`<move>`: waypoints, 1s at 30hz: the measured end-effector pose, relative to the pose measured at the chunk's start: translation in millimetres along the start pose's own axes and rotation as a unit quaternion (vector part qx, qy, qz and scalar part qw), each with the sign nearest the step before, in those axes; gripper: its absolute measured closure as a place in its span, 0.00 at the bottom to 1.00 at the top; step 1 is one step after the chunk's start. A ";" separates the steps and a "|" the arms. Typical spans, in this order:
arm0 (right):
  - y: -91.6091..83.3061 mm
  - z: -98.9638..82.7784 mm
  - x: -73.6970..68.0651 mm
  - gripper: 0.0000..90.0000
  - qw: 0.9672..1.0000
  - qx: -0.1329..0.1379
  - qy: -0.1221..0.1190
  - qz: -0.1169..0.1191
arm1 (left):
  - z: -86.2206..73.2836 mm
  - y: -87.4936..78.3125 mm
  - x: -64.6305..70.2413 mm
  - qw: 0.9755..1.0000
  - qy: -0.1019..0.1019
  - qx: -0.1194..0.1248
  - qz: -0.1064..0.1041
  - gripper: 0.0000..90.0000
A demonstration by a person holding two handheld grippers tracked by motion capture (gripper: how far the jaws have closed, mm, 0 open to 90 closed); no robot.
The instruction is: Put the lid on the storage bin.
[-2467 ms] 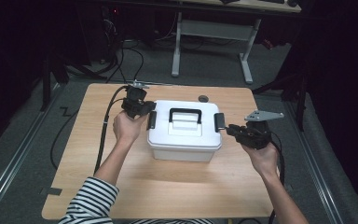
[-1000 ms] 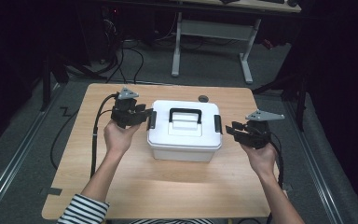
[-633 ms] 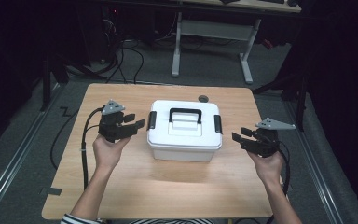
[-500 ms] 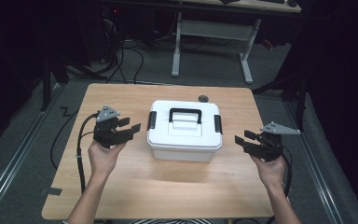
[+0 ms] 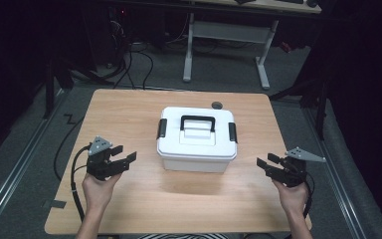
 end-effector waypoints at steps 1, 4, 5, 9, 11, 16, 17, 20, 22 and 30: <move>1.5 -3.7 1.3 0.49 1.000 -0.003 0.001 -0.002 | -4.7 1.4 -1.9 1.000 -0.002 -0.003 0.002 0.44; 5.9 -14.4 5.3 0.49 1.000 -0.010 0.006 -0.007 | -18.4 4.9 -7.7 1.000 -0.010 -0.012 0.010 0.43; 7.6 -18.1 6.2 0.49 1.000 -0.015 0.009 -0.007 | -22.8 6.0 -9.6 1.000 -0.014 -0.013 0.011 0.43; 14.6 -31.0 9.2 0.49 0.999 -0.029 0.015 -0.010 | -37.6 9.9 -16.3 0.999 -0.027 -0.022 0.017 0.43; 17.6 -35.9 10.4 0.49 0.999 -0.036 0.014 -0.014 | -43.6 11.5 -19.2 0.999 -0.031 -0.027 0.021 0.43; 25.1 -46.0 13.5 0.49 0.998 -0.049 0.013 -0.026 | -57.0 17.1 -26.8 0.998 -0.034 -0.044 0.039 0.43; 26.8 -48.0 14.5 0.49 0.998 -0.051 0.012 -0.031 | -59.5 18.6 -28.5 0.997 -0.032 -0.047 0.045 0.43; 31.0 -53.5 18.2 0.48 0.997 -0.061 0.010 -0.042 | -66.4 22.0 -33.5 0.996 -0.032 -0.056 0.058 0.43; 33.4 -56.8 20.7 0.48 0.997 -0.065 0.009 -0.051 | -70.3 23.7 -37.3 0.995 -0.032 -0.062 0.067 0.43; 40.7 -67.3 29.0 0.43 0.994 -0.078 0.001 -0.078 | -80.6 29.3 -48.0 0.992 -0.032 -0.070 0.101 0.43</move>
Point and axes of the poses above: each handheld gripper's, and its own axes: y roughly forward along the jaws, z roughly out of its top, x roughly to its right, the point moved 7 cm from there along y, roughly forward along the jaws, and after that the axes turned 4 degrees about -x, right-handed, at the moved point
